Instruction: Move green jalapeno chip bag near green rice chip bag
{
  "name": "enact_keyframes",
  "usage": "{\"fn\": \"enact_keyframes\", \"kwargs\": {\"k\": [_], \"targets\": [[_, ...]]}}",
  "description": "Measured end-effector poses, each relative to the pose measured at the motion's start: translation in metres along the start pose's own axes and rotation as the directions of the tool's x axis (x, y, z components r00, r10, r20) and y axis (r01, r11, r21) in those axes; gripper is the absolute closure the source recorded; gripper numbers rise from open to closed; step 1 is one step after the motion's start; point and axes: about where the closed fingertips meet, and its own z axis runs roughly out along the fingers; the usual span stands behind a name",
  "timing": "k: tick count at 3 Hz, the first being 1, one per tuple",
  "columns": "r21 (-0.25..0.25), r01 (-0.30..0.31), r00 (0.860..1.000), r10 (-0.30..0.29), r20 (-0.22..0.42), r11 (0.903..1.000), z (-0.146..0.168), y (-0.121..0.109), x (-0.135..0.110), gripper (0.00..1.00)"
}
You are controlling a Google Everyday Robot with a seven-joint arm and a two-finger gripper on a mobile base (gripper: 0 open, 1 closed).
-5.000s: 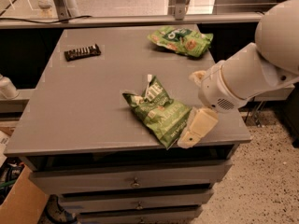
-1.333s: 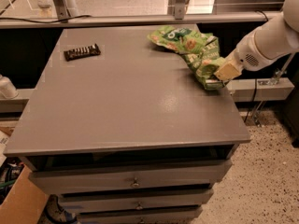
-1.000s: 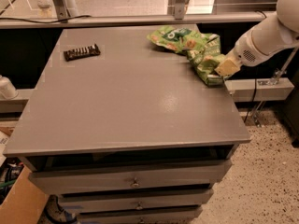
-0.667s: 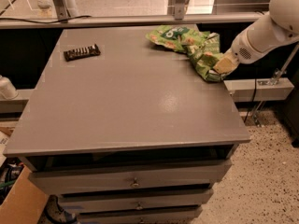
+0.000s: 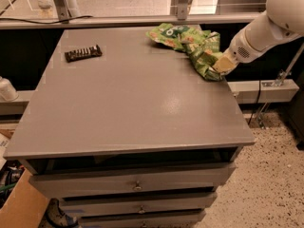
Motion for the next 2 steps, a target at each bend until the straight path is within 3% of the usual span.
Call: {"fn": "enact_keyframes", "kwargs": {"k": [2], "targets": [[-0.024,0.026,1.0,-0.025,0.012,0.9994,0.0132,-0.0011,-0.0276,0.59]]}}
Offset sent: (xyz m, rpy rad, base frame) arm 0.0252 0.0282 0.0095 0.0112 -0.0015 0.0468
